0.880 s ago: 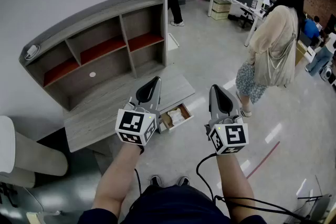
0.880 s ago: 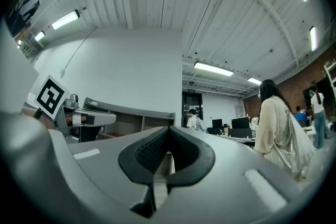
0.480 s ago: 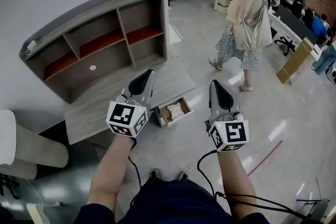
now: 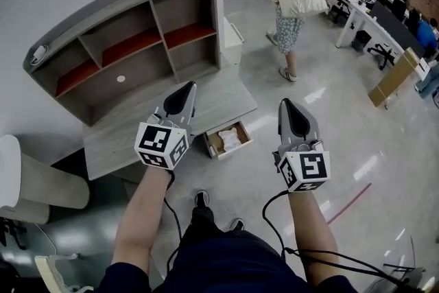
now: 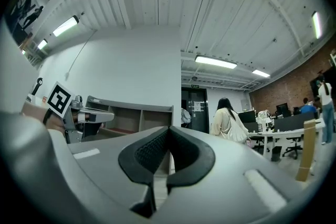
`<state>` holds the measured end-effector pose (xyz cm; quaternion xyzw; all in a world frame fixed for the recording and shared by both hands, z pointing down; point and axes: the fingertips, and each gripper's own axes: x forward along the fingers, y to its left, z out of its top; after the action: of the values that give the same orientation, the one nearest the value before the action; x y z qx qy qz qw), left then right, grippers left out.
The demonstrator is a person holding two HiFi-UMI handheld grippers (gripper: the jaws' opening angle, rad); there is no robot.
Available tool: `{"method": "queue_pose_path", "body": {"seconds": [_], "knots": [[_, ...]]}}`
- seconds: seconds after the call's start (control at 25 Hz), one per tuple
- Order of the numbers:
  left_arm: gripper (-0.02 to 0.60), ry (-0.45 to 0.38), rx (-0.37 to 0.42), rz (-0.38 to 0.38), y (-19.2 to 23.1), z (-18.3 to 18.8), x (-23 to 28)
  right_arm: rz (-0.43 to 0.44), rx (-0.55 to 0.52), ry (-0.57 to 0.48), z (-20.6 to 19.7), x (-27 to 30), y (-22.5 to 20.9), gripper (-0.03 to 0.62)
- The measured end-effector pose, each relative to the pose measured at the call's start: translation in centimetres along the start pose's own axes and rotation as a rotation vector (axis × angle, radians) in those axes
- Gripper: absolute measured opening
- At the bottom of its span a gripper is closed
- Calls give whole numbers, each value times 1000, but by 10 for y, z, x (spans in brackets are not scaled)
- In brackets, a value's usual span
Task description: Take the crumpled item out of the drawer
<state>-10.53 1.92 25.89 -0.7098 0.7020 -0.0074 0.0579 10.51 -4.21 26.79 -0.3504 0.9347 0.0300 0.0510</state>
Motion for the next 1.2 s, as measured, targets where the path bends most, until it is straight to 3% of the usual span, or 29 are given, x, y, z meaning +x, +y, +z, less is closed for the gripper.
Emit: {"method": "queue_pose_path", "body": {"seconds": [0.76,1.0,1.2], "knots": [[5,17,-64,-133,110,-48,116,-166,1,88,-48,129,-18,6],[5,43,-45,-236,116,-72,144,-244,-4,122,-61,146,-23,6],[5,91,19,-354,100,-103,159,-291,-10,156,-74,148,-27,6]]}}
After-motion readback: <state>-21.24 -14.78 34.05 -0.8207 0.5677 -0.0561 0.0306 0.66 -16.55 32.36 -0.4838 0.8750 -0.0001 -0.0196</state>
